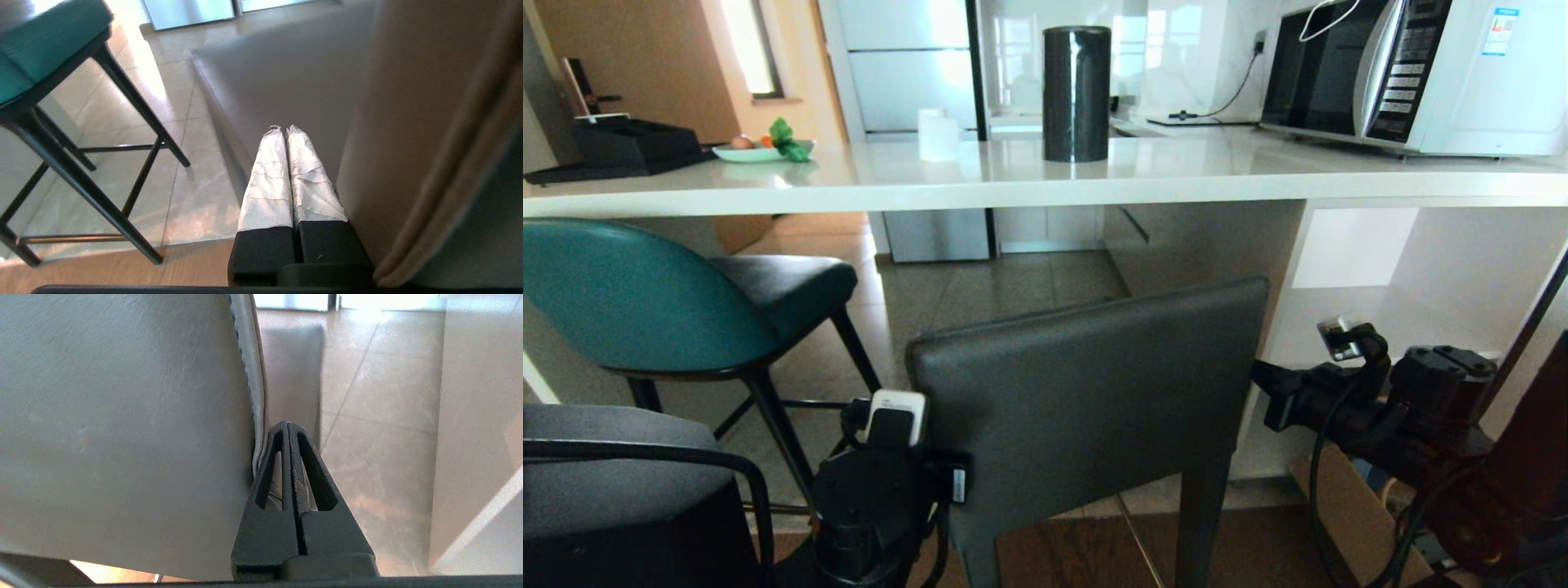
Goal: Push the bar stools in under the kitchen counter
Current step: Push the gray chair back under the dining table
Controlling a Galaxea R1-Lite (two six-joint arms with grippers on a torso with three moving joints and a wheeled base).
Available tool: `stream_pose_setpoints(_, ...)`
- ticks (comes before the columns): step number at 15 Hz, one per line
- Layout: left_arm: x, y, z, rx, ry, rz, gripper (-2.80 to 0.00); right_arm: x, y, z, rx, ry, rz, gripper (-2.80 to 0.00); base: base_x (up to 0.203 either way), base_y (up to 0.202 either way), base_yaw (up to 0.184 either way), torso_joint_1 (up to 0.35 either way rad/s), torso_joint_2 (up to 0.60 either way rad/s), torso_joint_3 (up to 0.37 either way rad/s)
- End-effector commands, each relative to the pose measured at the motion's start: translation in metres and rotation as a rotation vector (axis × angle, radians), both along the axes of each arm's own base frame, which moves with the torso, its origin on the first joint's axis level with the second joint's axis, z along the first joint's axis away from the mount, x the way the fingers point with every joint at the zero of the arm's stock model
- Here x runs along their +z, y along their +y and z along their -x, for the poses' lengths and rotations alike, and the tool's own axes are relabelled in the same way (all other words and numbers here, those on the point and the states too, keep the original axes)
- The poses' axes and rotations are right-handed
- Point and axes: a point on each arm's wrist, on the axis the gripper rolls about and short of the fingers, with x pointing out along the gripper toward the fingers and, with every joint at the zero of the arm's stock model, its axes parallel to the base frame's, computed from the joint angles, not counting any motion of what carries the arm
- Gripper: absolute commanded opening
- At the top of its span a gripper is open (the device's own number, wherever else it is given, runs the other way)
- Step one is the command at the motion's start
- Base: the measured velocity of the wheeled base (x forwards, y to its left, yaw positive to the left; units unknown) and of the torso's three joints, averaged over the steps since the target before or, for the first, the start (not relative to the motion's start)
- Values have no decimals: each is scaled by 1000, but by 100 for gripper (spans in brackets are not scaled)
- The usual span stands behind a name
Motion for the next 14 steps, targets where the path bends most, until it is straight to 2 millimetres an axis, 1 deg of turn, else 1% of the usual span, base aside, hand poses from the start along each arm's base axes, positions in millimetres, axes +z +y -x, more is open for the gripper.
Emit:
stream_pose_setpoints(1,3,-16,21,-99,-9,14,-280,-11,-9,-6,-25,25,4,-280,0,0,0,0,0,0)
stream_pose_setpoints(2,3,-22,23,-118,-14,17,-280,-14,-14,-9,-41,33,5,-280,0,0,0,0,0,0)
stream_pose_setpoints(3,2,-25,19,-114,-20,21,-280,-17,-17,-10,-50,40,6,-280,0,0,0,0,0,0)
stream_pose_setpoints(6,0,-34,-4,-82,-54,16,-280,-25,-20,-14,-61,62,10,-280,0,0,0,0,0,0)
stream_pose_setpoints(8,-3,-44,-20,-71,-77,16,-280,-30,-22,-16,-66,73,13,-280,0,0,0,0,0,0)
stream_pose_setpoints(10,-7,-54,-30,-70,-79,16,-280,-32,-26,-17,-80,72,26,-280,0,0,0,0,0,0)
stream_pose_setpoints(11,-7,-56,-33,-73,-83,20,-280,-33,-29,-16,-86,73,31,-280,0,0,0,0,0,0)
stream_pose_setpoints(14,-10,-46,-44,-44,-76,19,-280,-34,-29,-12,-87,73,38,-280,0,0,0,0,0,0)
